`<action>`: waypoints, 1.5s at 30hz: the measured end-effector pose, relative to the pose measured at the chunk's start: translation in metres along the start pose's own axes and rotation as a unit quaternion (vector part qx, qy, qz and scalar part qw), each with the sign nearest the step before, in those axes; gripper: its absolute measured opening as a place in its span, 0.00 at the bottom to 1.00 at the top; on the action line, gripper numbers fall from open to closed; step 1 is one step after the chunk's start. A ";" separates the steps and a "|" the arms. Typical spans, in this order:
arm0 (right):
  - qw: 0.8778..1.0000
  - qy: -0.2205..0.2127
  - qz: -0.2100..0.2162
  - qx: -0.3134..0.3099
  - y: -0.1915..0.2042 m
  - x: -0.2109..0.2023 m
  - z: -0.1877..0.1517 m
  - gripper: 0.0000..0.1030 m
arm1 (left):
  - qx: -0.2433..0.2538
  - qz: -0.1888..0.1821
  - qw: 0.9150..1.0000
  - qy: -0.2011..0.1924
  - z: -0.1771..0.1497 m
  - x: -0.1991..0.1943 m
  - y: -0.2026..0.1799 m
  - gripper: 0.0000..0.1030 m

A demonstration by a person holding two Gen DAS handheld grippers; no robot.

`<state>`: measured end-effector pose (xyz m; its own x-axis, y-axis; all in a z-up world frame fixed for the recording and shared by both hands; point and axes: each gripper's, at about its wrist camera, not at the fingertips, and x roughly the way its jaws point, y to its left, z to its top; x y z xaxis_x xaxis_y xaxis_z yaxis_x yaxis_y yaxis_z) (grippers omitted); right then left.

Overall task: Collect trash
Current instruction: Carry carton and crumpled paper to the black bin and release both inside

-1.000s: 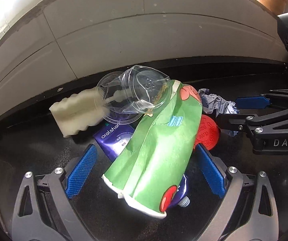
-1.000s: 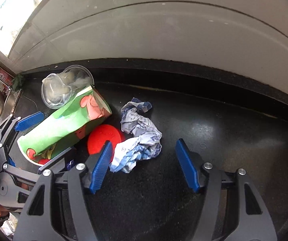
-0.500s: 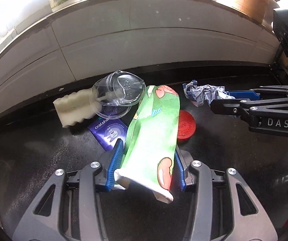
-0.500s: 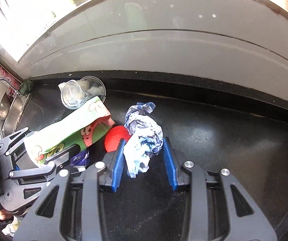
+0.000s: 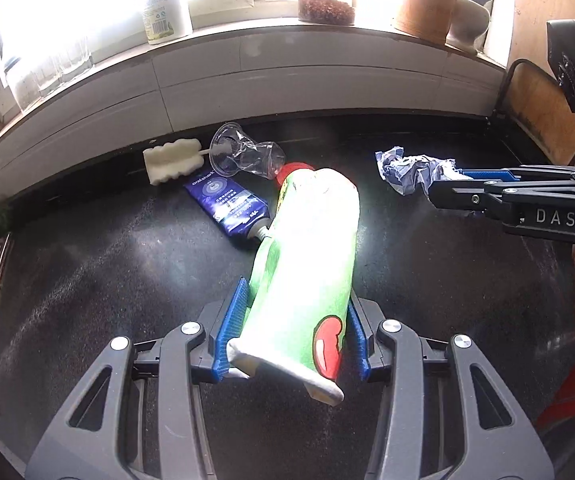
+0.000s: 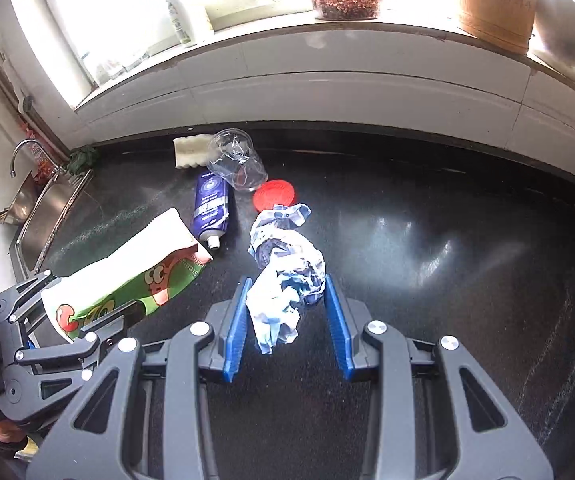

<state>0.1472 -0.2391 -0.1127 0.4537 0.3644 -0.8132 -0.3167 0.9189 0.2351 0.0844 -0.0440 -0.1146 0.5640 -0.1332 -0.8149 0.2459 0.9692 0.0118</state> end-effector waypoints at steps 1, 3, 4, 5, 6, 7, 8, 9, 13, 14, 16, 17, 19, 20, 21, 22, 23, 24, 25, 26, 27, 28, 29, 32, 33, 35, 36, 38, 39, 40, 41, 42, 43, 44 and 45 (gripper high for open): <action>1.000 -0.001 0.000 -0.002 0.002 -0.005 -0.006 0.36 | 0.000 0.001 1.000 -0.001 -0.006 -0.006 -0.003 0.44; 1.000 -0.004 0.001 -0.005 0.005 -0.014 -0.014 0.36 | -0.003 0.003 1.000 -0.004 -0.013 -0.016 -0.007 0.44; 1.000 -0.005 0.001 -0.007 0.008 -0.018 -0.018 0.36 | -0.005 0.003 1.000 -0.005 -0.016 -0.023 -0.010 0.44; 1.000 -0.006 0.002 -0.008 0.010 -0.021 -0.020 0.36 | -0.006 0.003 1.000 -0.007 -0.019 -0.026 -0.010 0.44; 1.000 -0.008 0.001 -0.009 0.011 -0.023 -0.022 0.36 | -0.007 0.005 1.000 -0.010 -0.022 -0.030 -0.011 0.44; 1.000 -0.009 0.002 -0.011 0.013 -0.026 -0.025 0.36 | -0.009 0.007 1.000 -0.012 -0.024 -0.034 -0.011 0.44; 1.000 -0.010 0.002 -0.013 0.015 -0.030 -0.027 0.36 | -0.011 0.008 1.000 -0.013 -0.025 -0.036 -0.012 0.44; 1.000 -0.012 0.002 -0.015 0.017 -0.033 -0.030 0.36 | -0.013 0.010 1.000 -0.015 -0.027 -0.039 -0.011 0.44; 1.000 -0.014 0.005 -0.025 0.021 -0.042 -0.034 0.36 | -0.024 0.019 0.999 -0.023 -0.035 -0.051 -0.004 0.44; 0.999 -0.013 0.007 -0.029 0.023 -0.043 -0.034 0.36 | -0.028 0.022 0.999 -0.024 -0.038 -0.054 -0.002 0.44; 0.999 -0.011 0.012 -0.038 0.033 -0.043 -0.034 0.36 | -0.040 0.031 0.998 -0.027 -0.043 -0.061 0.006 0.44; 0.999 -0.010 0.015 -0.043 0.038 -0.042 -0.033 0.36 | -0.047 0.036 0.998 -0.028 -0.047 -0.064 0.012 0.44; 0.998 -0.009 0.024 -0.058 0.052 -0.040 -0.031 0.36 | -0.066 0.049 0.996 -0.031 -0.055 -0.072 0.025 0.44; 0.997 -0.008 0.030 -0.067 0.061 -0.039 -0.029 0.36 | -0.076 0.056 0.995 -0.032 -0.059 -0.077 0.032 0.44; 0.996 -0.006 0.036 -0.077 0.071 -0.037 -0.028 0.36 | -0.088 0.066 0.993 -0.034 -0.065 -0.082 0.041 0.44; 0.995 -0.004 0.044 -0.089 0.083 -0.034 -0.027 0.36 | -0.098 0.076 0.992 -0.036 -0.070 -0.087 0.049 0.44; 0.994 -0.002 0.051 -0.101 0.095 -0.032 -0.027 0.36 | -0.109 0.086 0.990 -0.037 -0.077 -0.092 0.058 0.44; 0.992 0.001 0.060 -0.113 0.107 -0.029 -0.026 0.36 | -0.121 0.100 0.987 -0.037 -0.085 -0.099 0.068 0.44; 0.989 0.003 0.070 -0.127 0.122 -0.026 -0.025 0.36 | -0.134 0.112 0.984 -0.037 -0.092 -0.105 0.078 0.44; 0.987 0.005 0.080 -0.140 0.136 -0.023 -0.025 0.36 | -0.147 0.125 0.981 -0.037 -0.101 -0.111 0.088 0.44; 0.984 0.008 0.090 -0.153 0.151 -0.020 -0.025 0.36 | -0.164 0.139 0.976 -0.035 -0.111 -0.118 0.100 0.44; 0.980 0.012 0.102 -0.169 0.169 -0.016 -0.026 0.36 | -0.181 0.151 0.971 -0.034 -0.121 -0.125 0.111 0.44; 0.976 0.015 0.113 -0.184 0.186 -0.012 -0.027 0.36 | -0.198 0.163 0.966 -0.033 -0.132 -0.133 0.121 0.44; 0.961 0.030 0.149 -0.231 0.240 -0.003 -0.034 0.36 | -0.252 0.204 0.945 -0.027 -0.170 -0.158 0.153 0.44; 0.955 0.035 0.162 -0.247 0.259 0.000 -0.037 0.36 | -0.270 0.217 0.938 -0.025 -0.183 -0.167 0.162 0.44; 0.940 0.047 0.187 -0.280 0.299 0.005 -0.046 0.36 | -0.304 0.242 0.921 -0.019 -0.210 -0.184 0.178 0.44; 0.932 0.054 0.200 -0.297 0.321 0.008 -0.051 0.36 | -0.320 0.254 0.912 -0.016 -0.223 -0.192 0.184 0.43; 0.916 0.067 0.225 -0.327 0.360 0.013 -0.063 0.36 | -0.350 0.274 0.896 -0.011 -0.249 -0.208 0.196 0.44; 0.908 0.072 0.235 -0.340 0.377 0.014 -0.071 0.36 | -0.366 0.285 0.886 -0.007 -0.263 -0.216 0.202 0.44; 0.898 0.078 0.247 -0.355 0.397 0.016 -0.079 0.36 | -0.380 0.295 0.877 -0.004 -0.276 -0.223 0.206 0.44; 0.890 0.083 0.257 -0.367 0.414 0.017 -0.086 0.36 | -0.395 0.304 0.867 0.000 -0.291 -0.230 0.211 0.44; 0.880 0.090 0.268 -0.381 0.432 0.018 -0.095 0.36 | -0.406 0.312 0.859 0.004 -0.303 -0.236 0.215 0.43; 0.872 0.095 0.277 -0.393 0.448 0.019 -0.103 0.36 | -0.419 0.319 0.850 0.007 -0.315 -0.241 0.218 0.44; 0.863 0.100 0.286 -0.404 0.463 0.020 -0.111 0.36 | -0.430 0.325 0.842 0.011 -0.327 -0.246 0.221 0.43; 0.855 0.106 0.293 -0.415 0.478 0.021 -0.120 0.36 | -0.442 0.331 0.834 0.015 -0.338 -0.251 0.225 0.43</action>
<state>-0.0947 0.1891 -0.0810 -0.1200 0.6090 -0.7840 -0.9596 0.1314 0.2489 -0.2683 0.2773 -0.1032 0.3231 0.4837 -0.8134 -0.7954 0.6045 0.0435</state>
